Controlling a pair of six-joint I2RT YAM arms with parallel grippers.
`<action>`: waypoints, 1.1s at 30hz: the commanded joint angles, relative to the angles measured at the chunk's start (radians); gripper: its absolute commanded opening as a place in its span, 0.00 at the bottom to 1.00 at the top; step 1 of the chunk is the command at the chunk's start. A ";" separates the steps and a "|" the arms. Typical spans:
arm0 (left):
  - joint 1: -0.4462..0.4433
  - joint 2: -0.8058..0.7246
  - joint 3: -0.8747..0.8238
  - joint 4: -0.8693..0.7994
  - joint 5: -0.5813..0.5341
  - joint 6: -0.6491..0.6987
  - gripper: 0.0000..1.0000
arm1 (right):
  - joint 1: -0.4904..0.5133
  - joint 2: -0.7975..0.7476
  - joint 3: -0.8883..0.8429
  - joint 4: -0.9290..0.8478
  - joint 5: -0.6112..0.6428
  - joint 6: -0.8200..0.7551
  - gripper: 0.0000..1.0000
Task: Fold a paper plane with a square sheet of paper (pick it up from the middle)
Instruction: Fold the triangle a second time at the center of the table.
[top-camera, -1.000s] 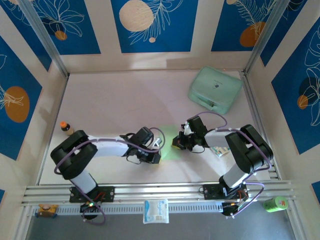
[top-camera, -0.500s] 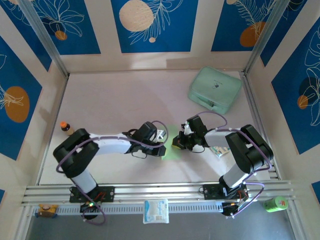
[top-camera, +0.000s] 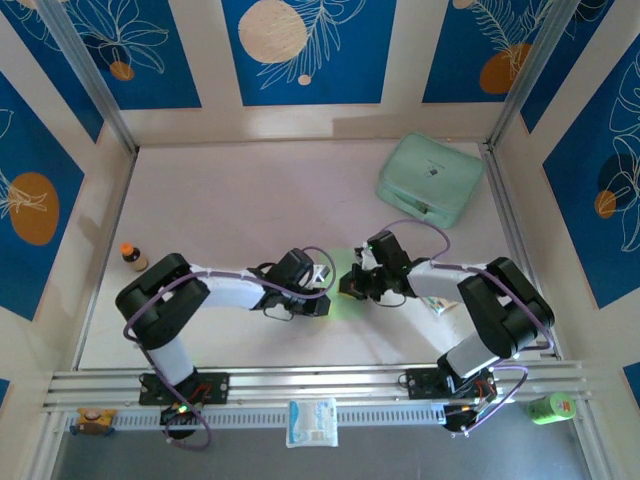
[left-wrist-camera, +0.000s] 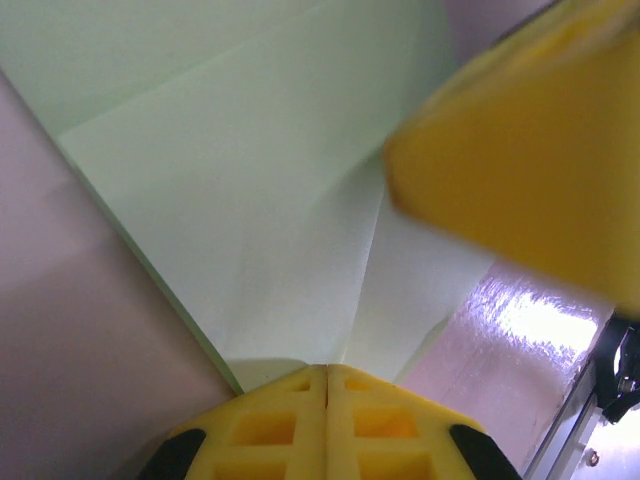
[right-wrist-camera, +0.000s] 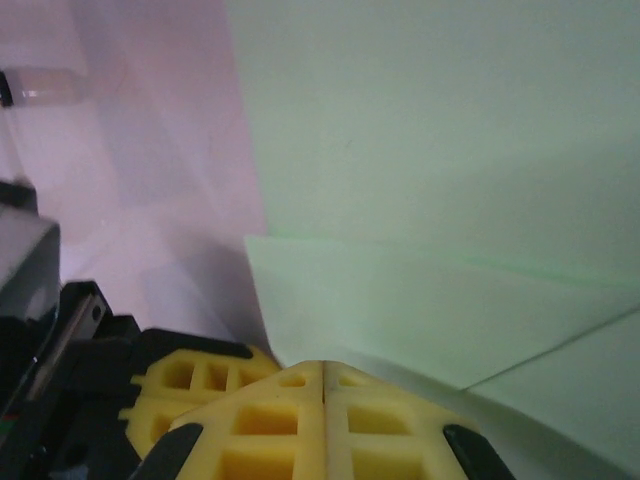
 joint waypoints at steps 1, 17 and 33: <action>0.000 0.015 -0.028 -0.076 -0.022 -0.006 0.00 | 0.037 0.039 0.012 -0.036 -0.009 -0.002 0.00; 0.000 0.015 -0.024 -0.102 -0.031 0.007 0.00 | -0.069 0.072 0.021 -0.032 0.045 -0.023 0.00; 0.000 -0.024 -0.018 -0.109 -0.036 0.017 0.00 | -0.183 -0.046 0.053 -0.132 0.053 -0.061 0.02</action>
